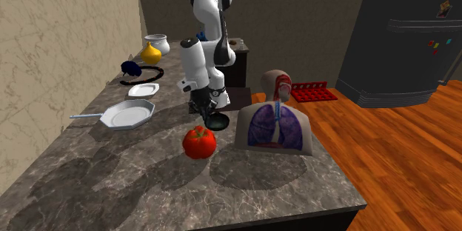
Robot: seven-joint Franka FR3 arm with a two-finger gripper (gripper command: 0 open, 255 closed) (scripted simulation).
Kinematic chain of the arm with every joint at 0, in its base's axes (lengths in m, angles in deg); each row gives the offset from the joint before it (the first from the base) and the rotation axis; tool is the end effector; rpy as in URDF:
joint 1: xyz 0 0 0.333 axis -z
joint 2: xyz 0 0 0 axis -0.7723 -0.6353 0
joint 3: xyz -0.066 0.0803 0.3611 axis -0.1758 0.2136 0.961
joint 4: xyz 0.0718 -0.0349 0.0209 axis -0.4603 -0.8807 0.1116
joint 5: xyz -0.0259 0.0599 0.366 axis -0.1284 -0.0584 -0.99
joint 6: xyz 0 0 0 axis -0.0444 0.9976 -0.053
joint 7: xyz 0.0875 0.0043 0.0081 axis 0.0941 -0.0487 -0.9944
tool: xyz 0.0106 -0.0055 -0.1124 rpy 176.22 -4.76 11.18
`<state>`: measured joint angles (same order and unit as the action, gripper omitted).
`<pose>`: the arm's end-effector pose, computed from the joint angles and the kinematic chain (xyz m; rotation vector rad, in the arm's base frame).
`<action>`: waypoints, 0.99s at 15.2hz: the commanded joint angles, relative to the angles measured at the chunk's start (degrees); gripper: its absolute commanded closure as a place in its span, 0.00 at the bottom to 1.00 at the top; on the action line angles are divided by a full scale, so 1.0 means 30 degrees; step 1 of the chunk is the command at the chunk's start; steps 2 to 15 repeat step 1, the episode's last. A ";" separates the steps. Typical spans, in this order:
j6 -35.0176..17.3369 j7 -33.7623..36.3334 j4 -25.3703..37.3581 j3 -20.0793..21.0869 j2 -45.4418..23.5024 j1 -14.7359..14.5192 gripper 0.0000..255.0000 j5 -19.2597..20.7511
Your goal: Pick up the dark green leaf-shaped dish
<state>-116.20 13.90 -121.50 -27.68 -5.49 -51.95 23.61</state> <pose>0.4254 -0.0155 0.4283 -3.0237 0.3238 0.0501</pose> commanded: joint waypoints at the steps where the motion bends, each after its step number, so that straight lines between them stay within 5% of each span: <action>1: 0.0204 0.0007 0.0105 -0.0015 0.0094 0.0021 1.00 0.0032; 15: 0.0204 0.0007 0.0105 -0.0015 0.0094 0.0021 1.00 0.0032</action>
